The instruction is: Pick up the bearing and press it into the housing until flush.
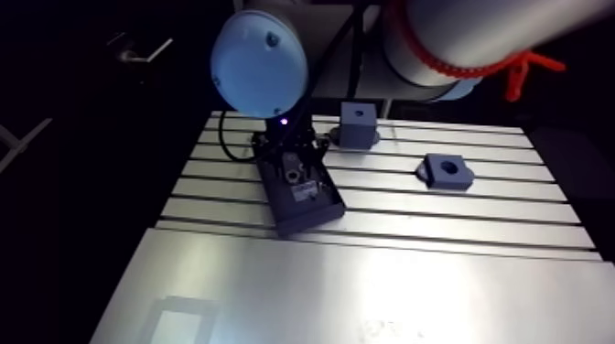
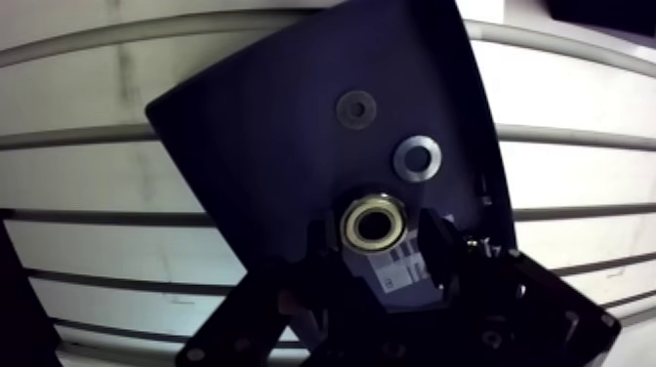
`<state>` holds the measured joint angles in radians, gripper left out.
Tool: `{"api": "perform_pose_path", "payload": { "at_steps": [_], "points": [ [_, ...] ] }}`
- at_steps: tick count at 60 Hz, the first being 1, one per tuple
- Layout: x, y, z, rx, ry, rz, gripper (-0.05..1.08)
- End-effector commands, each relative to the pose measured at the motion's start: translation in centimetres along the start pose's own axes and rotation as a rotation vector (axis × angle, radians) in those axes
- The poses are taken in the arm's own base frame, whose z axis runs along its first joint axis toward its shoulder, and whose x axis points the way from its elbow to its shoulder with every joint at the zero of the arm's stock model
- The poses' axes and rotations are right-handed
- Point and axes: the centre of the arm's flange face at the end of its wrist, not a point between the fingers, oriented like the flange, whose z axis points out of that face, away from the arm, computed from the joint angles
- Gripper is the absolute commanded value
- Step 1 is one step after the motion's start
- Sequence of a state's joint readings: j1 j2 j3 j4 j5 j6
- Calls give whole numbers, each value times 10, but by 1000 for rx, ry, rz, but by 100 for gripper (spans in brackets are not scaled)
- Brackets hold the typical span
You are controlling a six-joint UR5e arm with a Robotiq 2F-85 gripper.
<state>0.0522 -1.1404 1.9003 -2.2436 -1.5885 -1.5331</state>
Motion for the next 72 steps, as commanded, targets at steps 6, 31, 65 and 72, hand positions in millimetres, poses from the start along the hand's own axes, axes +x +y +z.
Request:
{"api": "perform_pose_path", "payload": {
  "at_steps": [6, 31, 65, 72],
  "points": [
    [0, 0, 0, 0, -1, 0, 50],
    [0, 0, 0, 0, -1, 0, 53],
    [-2, 0, -1, 0, 0, 0, 56],
    [-2, 0, -4, 0, 7, 0, 56]
  ]
}}
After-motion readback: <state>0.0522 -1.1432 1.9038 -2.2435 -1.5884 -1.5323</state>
